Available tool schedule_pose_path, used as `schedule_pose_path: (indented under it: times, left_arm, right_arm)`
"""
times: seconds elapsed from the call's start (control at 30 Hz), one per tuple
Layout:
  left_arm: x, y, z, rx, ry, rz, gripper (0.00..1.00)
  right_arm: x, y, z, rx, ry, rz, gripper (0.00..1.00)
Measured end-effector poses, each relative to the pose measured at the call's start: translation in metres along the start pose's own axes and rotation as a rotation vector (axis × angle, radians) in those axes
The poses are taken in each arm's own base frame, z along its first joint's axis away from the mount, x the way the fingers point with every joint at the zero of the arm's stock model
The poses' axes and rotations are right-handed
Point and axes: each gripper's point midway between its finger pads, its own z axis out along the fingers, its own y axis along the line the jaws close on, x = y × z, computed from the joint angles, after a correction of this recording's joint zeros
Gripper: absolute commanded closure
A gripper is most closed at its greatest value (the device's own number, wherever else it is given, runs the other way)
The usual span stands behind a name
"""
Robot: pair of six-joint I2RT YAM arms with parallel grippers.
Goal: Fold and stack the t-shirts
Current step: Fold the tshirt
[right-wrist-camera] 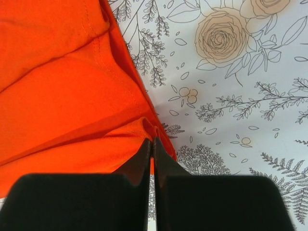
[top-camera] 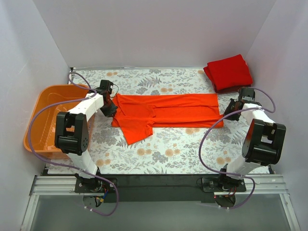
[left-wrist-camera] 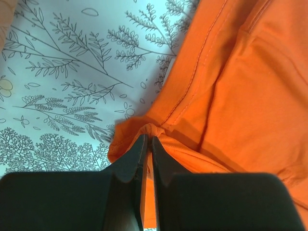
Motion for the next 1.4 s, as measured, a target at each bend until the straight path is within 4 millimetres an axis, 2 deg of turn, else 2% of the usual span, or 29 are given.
schedule_pose_path:
  times: [0.27,0.63,1.0,1.4]
  left_arm:
    - [-0.01,-0.005,-0.002,0.004,-0.026,-0.006,1.0]
    - [-0.01,-0.006,0.016,-0.018,-0.018,0.003,1.0]
    - [-0.013,-0.011,0.027,-0.008,-0.028,0.008,1.0]
    - [-0.018,-0.013,0.029,-0.004,-0.053,0.021,1.0]
  right_arm:
    - [-0.002,0.0,0.009,0.002,0.008,-0.002,0.99]
    - [-0.01,0.005,0.019,-0.004,0.001,-0.011,0.99]
    - [-0.006,0.002,0.036,0.001,0.018,-0.012,0.98]
    - [-0.011,0.007,0.039,-0.008,-0.003,-0.025,0.96]
